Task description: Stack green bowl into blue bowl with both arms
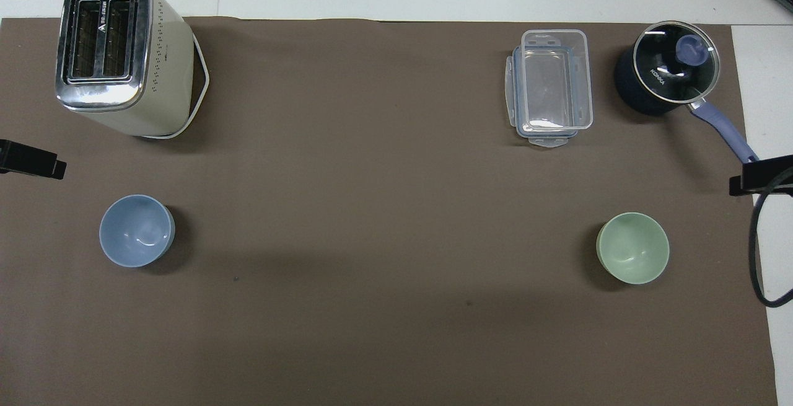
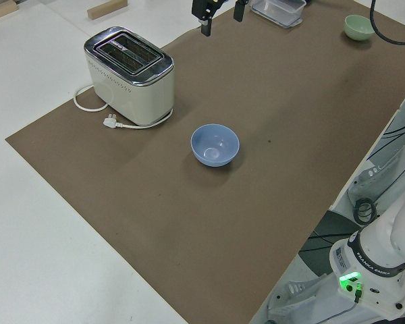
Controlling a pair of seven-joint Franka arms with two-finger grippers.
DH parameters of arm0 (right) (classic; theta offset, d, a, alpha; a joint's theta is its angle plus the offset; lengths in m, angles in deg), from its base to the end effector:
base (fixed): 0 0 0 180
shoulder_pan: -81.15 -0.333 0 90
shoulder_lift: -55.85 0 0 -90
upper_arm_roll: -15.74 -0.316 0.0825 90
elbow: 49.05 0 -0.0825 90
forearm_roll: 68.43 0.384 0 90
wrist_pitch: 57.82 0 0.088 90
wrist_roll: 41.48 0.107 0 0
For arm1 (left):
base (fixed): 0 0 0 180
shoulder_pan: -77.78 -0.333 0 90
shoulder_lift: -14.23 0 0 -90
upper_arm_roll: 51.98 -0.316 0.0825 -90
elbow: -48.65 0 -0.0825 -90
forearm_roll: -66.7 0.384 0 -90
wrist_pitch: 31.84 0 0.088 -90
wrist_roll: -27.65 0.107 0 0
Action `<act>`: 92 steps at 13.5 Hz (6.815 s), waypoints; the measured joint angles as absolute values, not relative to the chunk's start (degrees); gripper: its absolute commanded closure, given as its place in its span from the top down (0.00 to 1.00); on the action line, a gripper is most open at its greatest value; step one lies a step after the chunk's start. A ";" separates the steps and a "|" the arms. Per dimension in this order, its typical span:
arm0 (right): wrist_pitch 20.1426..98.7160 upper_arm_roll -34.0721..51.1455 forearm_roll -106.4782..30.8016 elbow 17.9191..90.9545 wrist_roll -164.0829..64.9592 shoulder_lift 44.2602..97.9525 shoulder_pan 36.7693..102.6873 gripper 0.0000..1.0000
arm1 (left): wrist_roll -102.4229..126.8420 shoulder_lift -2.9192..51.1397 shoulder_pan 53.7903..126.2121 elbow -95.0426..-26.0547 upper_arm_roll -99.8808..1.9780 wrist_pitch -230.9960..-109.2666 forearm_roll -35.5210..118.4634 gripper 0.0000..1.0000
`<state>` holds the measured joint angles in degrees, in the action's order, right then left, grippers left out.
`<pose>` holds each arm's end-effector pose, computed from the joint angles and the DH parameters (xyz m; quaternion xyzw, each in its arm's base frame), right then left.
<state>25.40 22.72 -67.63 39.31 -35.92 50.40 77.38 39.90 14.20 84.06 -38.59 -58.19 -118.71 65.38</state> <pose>0.5109 -0.0307 0.6778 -0.9971 0.0754 -0.0021 0.0127 0.5492 -0.0032 0.6426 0.9941 -0.1079 -0.0017 0.0118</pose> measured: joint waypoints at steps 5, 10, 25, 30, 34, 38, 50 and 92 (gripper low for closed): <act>25.40 22.72 -67.63 39.31 -35.92 50.40 77.38 1.00 | 39.90 14.19 84.05 -38.57 -58.16 -118.70 65.38 1.00; 25.41 22.70 -67.80 39.11 -35.98 50.29 77.16 1.00 | 39.89 14.19 84.06 -38.57 -58.07 -118.68 65.38 1.00; 26.22 22.89 -70.03 39.65 -40.29 50.35 77.33 1.00 | 39.85 14.15 84.05 -38.57 -58.06 -118.66 65.38 1.00; 26.22 22.92 -70.02 39.70 -40.29 50.35 77.33 1.00 | 39.85 14.14 84.05 -38.57 -58.06 -118.66 65.38 1.00; 26.22 22.92 -70.02 39.72 -40.29 50.35 77.33 1.00 | 39.85 14.14 84.05 -38.57 -58.06 -118.66 65.38 1.00; 26.22 22.95 -70.02 39.72 -40.29 50.35 77.33 1.00 | 39.85 14.14 84.05 -38.57 -58.06 -118.66 65.38 1.00; 26.22 23.04 -70.02 39.90 -40.37 50.35 77.33 1.00 | 39.85 14.14 84.05 -38.55 -58.08 -118.88 65.38 1.00; 26.22 23.13 -70.02 40.16 -40.41 50.35 77.40 1.00 | 65.48 17.13 68.55 -81.43 -57.92 -159.31 49.23 0.00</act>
<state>26.22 23.13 -70.02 40.16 -40.41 50.35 77.40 65.48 17.13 68.55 -81.43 -57.92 -159.31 49.23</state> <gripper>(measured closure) 0.000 0.960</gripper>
